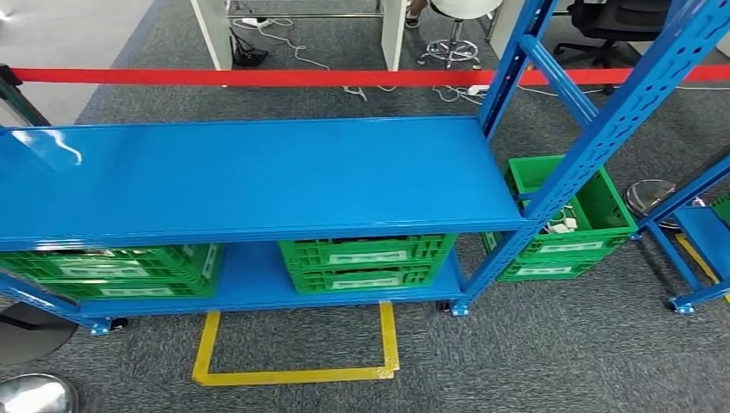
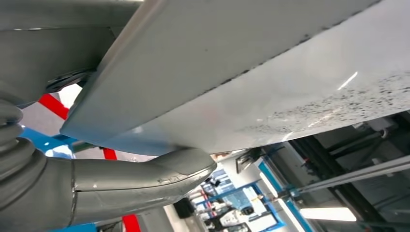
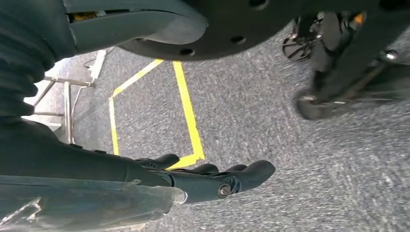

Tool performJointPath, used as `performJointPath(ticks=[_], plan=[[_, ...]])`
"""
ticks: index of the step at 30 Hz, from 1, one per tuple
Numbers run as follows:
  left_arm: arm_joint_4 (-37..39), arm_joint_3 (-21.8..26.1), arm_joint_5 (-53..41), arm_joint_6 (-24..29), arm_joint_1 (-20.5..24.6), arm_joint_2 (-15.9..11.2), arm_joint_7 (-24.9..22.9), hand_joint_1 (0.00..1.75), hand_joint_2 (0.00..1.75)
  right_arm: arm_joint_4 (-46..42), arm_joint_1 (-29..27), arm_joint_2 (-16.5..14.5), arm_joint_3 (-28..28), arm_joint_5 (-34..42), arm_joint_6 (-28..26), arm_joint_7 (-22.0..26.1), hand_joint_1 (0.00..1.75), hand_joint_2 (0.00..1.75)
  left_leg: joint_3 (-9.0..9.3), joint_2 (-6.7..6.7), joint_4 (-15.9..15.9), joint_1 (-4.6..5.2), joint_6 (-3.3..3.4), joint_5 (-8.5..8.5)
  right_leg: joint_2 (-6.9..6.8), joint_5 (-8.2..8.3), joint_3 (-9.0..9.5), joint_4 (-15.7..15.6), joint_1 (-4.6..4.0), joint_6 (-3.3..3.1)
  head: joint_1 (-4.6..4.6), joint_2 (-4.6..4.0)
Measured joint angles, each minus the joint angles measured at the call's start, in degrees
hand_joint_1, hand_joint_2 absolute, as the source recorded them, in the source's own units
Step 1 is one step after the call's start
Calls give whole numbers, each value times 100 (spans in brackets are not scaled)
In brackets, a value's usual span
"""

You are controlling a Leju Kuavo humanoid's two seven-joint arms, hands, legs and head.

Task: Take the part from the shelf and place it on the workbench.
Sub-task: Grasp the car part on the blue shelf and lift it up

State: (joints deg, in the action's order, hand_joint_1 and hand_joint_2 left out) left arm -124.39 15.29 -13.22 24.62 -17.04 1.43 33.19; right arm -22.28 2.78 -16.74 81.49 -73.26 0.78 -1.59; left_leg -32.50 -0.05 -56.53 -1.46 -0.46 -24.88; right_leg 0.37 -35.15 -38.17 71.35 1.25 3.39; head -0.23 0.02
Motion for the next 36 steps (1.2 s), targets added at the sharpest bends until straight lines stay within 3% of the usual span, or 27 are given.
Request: performJointPath(ticks=[1, 2, 3, 5, 6, 8, 10, 11, 12, 13, 15, 16, 17, 18, 20, 22, 24, 26, 27, 29, 31, 32, 33, 34, 35, 36], plan=[[0, 1, 2, -1, 0, 2, -1, 175, 175, 1, 3, 0, -4, -13, -26, 11, 0, 175, -72, 5, -3, 25, 13, 54, 0, -73, -8, 221, -17, -22, 4, 0], [0, 1, 3, -1, 0, 5, -3, 175, 175, 1, 5, 0, -9, -20, -57, 25, 0, 175, -142, 9, -6, 50, 21, 107, -1, -26, 63, 279, -36, -52, 5, 0], [0, 1, 4, -1, 0, 8, -7, 175, 175, 1, 6, 0, -14, -25, -94, 50, 0, 175, -209, 10, -8, 75, 25, 162, 0, 121, 235, 138, -61, -96, 5, 0], [0, 8, 6, 6, -2, 10, -14, 175, 175, 1, 19, 1, -37, -31, -161, 125, 0, 175, -309, 7, -12, 109, 13, 265, -3, 372, 794, -594, -129, -216, 4, 0], [0, 13, 7, 10, -3, 10, -17, 175, 175, 2, 33, 2, -54, -35, -187, 168, 0, 175, -338, 9, -14, 119, -5, 313, -4, 393, 1080, -1017, -157, -256, 0, 0], [0, 21, 7, 15, -5, 12, -19, 175, 175, 10, 60, 4, -81, -43, -215, 220, 0, 175, -357, 18, -2, 115, -62, 415, 2, 322, 1344, -1491, -201, -283, 3, 0], [-1, 23, 8, 15, -9, 14, -19, 175, 175, 24, 57, 4, -90, -46, -221, 233, 0, 175, -378, 16, 31, 97, -132, 510, 0, 410, 1276, -1543, -203, -297, 28, 0], [-2, 24, 12, 15, -14, 14, -19, 175, 175, 31, 51, 4, -91, -46, -219, 233, 0, 175, -413, 12, 11, 92, -165, 454, -12, 476, 1221, -1551, -193, -327, 39, 0], [-2, 27, 20, 14, -17, 13, -19, 175, 175, 39, 47, 5, -92, -45, -207, 224, 0, 175, -466, 7, -103, 91, -194, 272, -27, 554, 1152, -1565, -180, -359, 32, 0], [-2, 31, 28, 13, -20, 11, -19, 175, 175, 48, 47, 5, -93, -45, -193, 215, 0, 175, -537, 5, -330, 85, -219, -13, -41, 628, 1086, -1569, -168, -388, 24, 0], [-2, 36, 44, 10, -21, 8, -19, 175, 175, 59, 48, 7, -96, -44, -173, 201, 0, 175, -677, 5, -1058, 80, -264, -605, -56, 774, 933, -1563, -170, -416, -2, 0], [-1, 37, 47, 10, -21, 8, -20, 175, 175, 66, 49, 7, -97, -44, -173, 201, 0, 175, -708, 5, -1380, 77, -284, -719, -59, 843, 855, -1556, -170, -414, 1, 0], [-1, 37, 49, 10, -20, 8, -20, 175, 175, 74, 49, 7, -98, -44, -175, 201, 0, 175, -680, 5, -1570, 73, -299, -690, -61, 910, 762, -1543, -168, -405, -1, 0], [-1, 37, 49, 10, -20, 8, -20, 175, 175, 82, 49, 7, -98, -44, -178, 201, 0, 175, -565, 5, -1557, 65, -312, -544, -61, 969, 670, -1526, -163, -387, -2, 0], [-2, 36, 50, 9, -20, 8, -19, 175, 175, 97, 50, 7, -99, -44, -179, 201, 0, 175, -109, 5, -1044, 37, -333, -230, -60, 1057, 508, -1472, -149, -333, -2, 0], [-4, 34, 49, 7, -11, 8, -19, 175, 175, 105, 54, 13, -101, -43, -182, 202, 0, 175, 395, -5, -278, 35, -311, -234, -53, 1134, 379, -1411, -157, -265, -2, 0], [-6, 34, 49, 5, -1, 9, -19, 175, 175, 107, 60, 20, -105, -43, -184, 202, 0, 175, 554, -23, 122, 56, -225, -355, -47, 1249, 263, -1379, -175, -208, 1, 0], [-7, 36, 54, 5, -12, 13, -19, 175, 175, 114, 46, 28, -109, -47, -174, 205, 0, 175, 443, -24, 143, 50, -107, -323, -31, 1279, 153, -1342, -164, -160, 4, 0], [-7, 36, 56, 5, -21, 15, -19, 175, 175, 122, 29, 32, -113, -53, -163, 209, 0, 175, 389, -17, 134, 47, -53, -279, -24, 1159, 99, -1247, -156, -132, 14, 0], [-7, 38, 62, 3, -22, 16, -19, 175, 175, 143, 0, 39, -126, -75, -132, 220, 0, 175, 305, -4, 129, 55, 27, -193, -17, 655, -35, -753, -147, -78, 39, 0], [-7, 41, 63, 0, -23, 19, -19, 175, 175, 163, 0, 52, -142, -106, -89, 232, 0, 175, 194, 9, 127, 85, 64, -93, -17, 188, -142, -39, -149, -66, 54, 0], [-7, 41, 61, -1, -24, 22, -19, 175, 175, 173, 6, 64, -150, -120, -67, 238, 0, 175, 124, 15, 125, 103, 74, -35, -17, 136, -132, 189, -155, -80, 55, 0], [-7, 41, 60, -2, -25, 24, -19, 175, 175, 183, 11, 74, -161, -133, -49, 244, 0, 175, 52, 17, 123, 122, 81, 23, -17, 213, -43, 249, -165, -106, 55, 0], [-7, 41, 58, -2, -26, 25, -19, 175, 175, 193, 14, 83, -172, -141, -37, 248, 0, 175, -17, 16, 122, 140, 83, 81, -16, 382, 145, 103, -179, -146, 55, 0], [-7, 42, 57, -2, -28, 26, -19, 175, 175, 200, 17, 92, -182, -147, -31, 252, 0, 175, -77, 12, 121, 153, 83, 139, -15, 540, 427, -220, -202, -199, 55, 0], [-7, 44, 57, -1, -31, 26, -19, 175, 175, 205, 25, 99, -194, -153, -30, 256, 0, 175, -124, 8, 119, 169, 74, 189, -15, 595, 759, -661, -227, -259, 55, 0]])
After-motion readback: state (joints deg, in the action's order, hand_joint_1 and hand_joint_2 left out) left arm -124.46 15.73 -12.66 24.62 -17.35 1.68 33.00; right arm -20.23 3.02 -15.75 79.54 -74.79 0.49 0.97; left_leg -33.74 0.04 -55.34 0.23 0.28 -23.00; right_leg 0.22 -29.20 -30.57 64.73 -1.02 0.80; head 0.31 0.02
